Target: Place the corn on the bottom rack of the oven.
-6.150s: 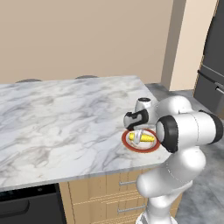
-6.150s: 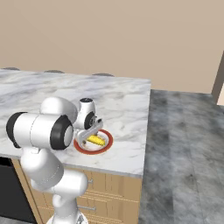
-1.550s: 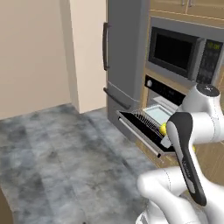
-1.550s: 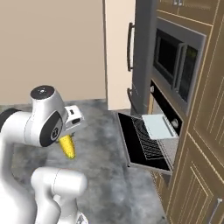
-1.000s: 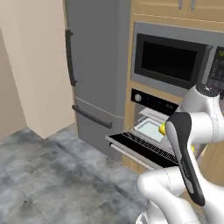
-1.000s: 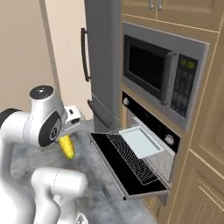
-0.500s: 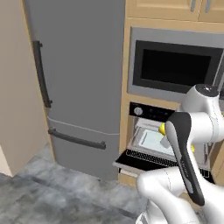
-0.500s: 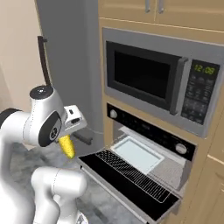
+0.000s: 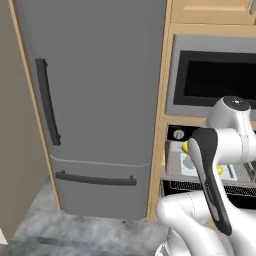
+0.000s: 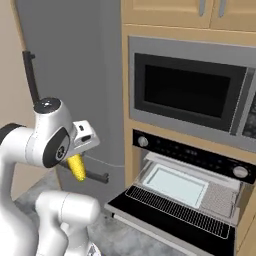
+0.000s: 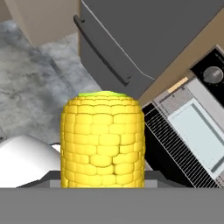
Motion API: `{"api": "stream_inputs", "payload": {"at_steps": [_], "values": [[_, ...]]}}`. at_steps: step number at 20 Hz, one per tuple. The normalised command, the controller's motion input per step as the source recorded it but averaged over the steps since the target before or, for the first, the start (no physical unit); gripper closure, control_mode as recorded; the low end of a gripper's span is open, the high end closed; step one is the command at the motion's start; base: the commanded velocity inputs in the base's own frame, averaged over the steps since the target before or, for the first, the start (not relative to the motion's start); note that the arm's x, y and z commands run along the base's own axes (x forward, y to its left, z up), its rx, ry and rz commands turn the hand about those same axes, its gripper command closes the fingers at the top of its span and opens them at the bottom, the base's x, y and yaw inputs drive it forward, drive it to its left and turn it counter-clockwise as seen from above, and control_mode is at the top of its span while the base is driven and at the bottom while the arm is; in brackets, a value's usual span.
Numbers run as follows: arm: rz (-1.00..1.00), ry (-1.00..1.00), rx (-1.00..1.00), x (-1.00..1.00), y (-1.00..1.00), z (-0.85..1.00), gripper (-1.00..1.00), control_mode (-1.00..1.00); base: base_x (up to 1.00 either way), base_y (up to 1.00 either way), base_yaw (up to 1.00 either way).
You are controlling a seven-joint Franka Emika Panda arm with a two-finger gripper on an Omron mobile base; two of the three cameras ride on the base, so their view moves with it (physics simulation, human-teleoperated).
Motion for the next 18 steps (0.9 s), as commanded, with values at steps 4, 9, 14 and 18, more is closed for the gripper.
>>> {"api": "stream_inputs", "payload": {"at_steps": [4,9,14,18], "values": [[0.00,0.00,0.00,0.00,0.00,0.00,1.00,1.00,0.01,-0.02,-0.09],[0.00,0.00,0.00,0.00,0.00,0.00,1.00,1.00,-0.06,-0.19,-0.39],[0.00,0.00,0.00,0.00,0.00,0.00,1.00,1.00,0.20,0.03,-0.60],[0.00,0.00,0.00,0.00,0.00,0.00,1.00,1.00,0.40,0.28,-0.38]]}}
